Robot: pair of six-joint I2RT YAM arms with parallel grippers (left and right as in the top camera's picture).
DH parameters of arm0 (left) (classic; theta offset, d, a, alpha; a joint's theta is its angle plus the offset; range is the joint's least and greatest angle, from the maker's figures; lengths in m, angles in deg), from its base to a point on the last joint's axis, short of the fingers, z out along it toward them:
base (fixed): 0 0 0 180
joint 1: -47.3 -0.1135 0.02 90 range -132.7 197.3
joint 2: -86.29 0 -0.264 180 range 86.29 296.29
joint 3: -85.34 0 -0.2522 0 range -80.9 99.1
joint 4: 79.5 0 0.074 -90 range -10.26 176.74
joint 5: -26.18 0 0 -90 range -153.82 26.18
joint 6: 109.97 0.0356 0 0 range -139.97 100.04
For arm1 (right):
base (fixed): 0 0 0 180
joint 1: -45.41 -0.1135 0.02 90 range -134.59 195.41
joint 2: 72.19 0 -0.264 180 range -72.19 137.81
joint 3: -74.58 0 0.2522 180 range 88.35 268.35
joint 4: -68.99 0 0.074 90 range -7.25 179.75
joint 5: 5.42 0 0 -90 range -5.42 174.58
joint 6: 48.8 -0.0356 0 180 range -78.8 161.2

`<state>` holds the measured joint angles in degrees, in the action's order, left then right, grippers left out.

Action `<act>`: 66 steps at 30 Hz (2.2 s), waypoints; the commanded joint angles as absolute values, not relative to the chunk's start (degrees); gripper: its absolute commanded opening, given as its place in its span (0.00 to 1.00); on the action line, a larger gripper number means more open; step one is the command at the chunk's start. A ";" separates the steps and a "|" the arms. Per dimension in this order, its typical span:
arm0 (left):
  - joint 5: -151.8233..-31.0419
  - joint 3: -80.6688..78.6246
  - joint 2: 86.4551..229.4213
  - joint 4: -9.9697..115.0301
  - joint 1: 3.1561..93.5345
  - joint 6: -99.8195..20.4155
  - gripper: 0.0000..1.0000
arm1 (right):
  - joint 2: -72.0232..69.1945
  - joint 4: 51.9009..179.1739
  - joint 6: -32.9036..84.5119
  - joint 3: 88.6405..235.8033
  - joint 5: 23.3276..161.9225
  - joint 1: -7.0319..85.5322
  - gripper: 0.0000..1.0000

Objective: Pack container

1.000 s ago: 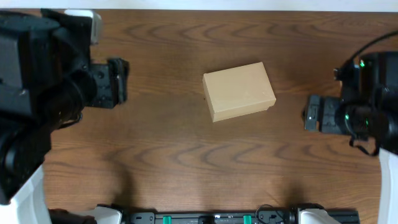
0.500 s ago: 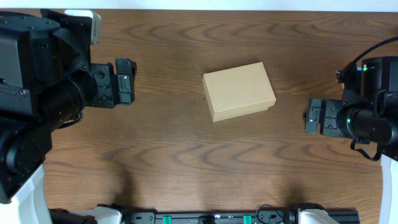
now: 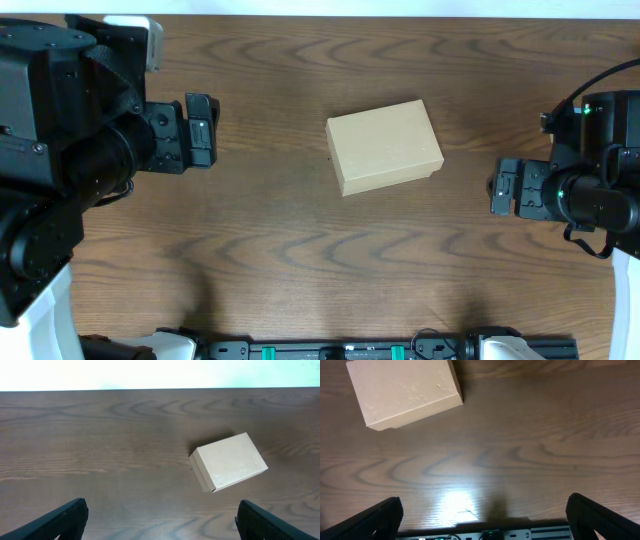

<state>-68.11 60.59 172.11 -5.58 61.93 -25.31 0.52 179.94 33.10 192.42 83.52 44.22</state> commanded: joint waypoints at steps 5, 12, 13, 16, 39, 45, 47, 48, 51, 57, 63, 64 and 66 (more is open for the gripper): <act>-67.87 60.57 172.27 -10.06 61.95 -25.31 0.95 | 0.56 180.05 33.10 192.15 82.93 44.27 0.99; -67.87 60.57 172.27 -10.04 61.95 -25.31 0.95 | 0.56 180.05 33.10 192.15 82.91 44.27 0.99; -67.87 60.57 172.27 -10.04 61.95 -25.31 0.95 | 0.56 180.03 33.10 192.15 82.91 44.27 0.99; -67.87 60.57 172.27 -10.06 61.95 -25.31 0.95 | -0.68 178.06 33.08 192.13 83.35 44.27 0.99; -67.87 60.57 172.27 -10.04 61.95 -25.31 0.95 | -45.10 97.14 41.72 135.68 87.87 45.80 0.99; -67.87 60.57 172.27 -10.04 61.95 -25.31 0.95 | -54.60 87.00 41.72 119.79 89.55 46.80 0.99; -67.87 60.57 172.27 -10.06 61.95 -25.31 0.95 | -57.16 85.82 41.72 116.40 89.55 46.85 0.99; -67.87 60.57 172.27 -10.06 61.95 -25.31 0.95 | -58.21 85.74 41.72 115.17 89.55 46.85 0.99; -67.87 60.57 172.27 -10.06 61.95 -25.31 0.95 | -61.36 85.32 41.72 111.48 89.58 46.85 0.99; -67.87 60.57 172.27 -10.06 61.95 -25.31 0.95 | -65.38 79.33 41.69 104.29 90.28 46.85 0.99; -67.87 60.57 172.27 -10.06 61.95 -25.31 0.95 | -68.22 78.02 41.74 100.77 90.47 46.93 0.99; -67.87 60.57 172.27 -10.04 61.95 -25.31 0.95 | -68.70 78.02 41.72 100.27 90.43 47.02 0.99; -67.87 60.57 172.27 -10.04 61.95 -25.31 0.95 | -69.51 78.09 41.72 99.31 90.45 47.28 0.99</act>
